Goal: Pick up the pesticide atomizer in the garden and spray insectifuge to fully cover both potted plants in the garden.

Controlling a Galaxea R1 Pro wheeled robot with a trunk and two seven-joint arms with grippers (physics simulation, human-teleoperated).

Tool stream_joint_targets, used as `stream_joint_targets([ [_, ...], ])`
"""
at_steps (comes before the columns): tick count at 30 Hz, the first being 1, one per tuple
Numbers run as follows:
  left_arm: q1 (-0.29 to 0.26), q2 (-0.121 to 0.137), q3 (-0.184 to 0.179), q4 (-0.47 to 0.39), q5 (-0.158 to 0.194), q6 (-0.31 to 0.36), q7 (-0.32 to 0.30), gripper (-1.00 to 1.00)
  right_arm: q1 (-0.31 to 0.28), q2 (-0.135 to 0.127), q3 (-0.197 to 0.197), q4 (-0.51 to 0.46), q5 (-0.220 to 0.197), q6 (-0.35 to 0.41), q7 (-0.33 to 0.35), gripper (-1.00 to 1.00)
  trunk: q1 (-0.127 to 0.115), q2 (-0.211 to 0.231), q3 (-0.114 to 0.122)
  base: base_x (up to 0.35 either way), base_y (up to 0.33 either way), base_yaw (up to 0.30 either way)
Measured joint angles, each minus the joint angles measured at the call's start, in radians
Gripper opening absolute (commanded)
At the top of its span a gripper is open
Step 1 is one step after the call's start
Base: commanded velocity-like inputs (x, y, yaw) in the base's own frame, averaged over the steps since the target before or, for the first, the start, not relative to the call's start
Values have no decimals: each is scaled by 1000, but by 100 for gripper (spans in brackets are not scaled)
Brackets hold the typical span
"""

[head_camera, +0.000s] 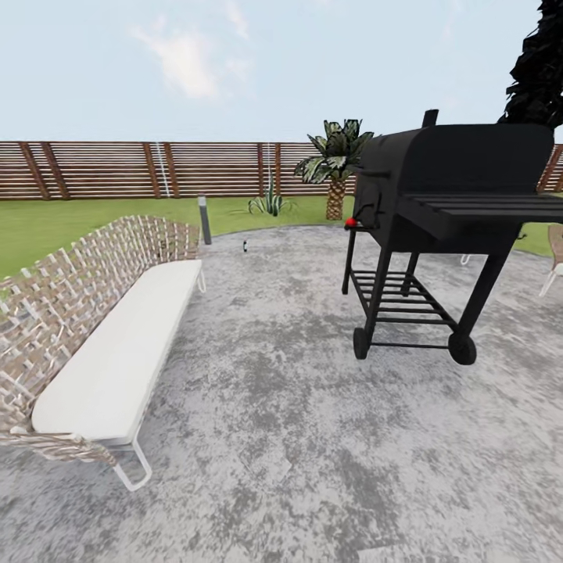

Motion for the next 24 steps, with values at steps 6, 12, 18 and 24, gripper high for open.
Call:
stream_joint_targets([
  [6,6,14,15,6,11,-2,0,100,0,0,-2,-1,-1,2,3,100,0,0,0,324,-113,0],
  [12,7,18,26,7,14,-3,0,100,0,0,-1,0,-1,2,5,100,0,0,0,326,-89,0],
  [18,7,19,27,7,13,-3,-1,100,0,0,0,0,1,2,5,100,0,0,0,329,-75,0],
  [24,7,18,28,7,12,-3,-1,100,0,1,0,0,1,2,3,100,0,0,0,338,-10,152],
])
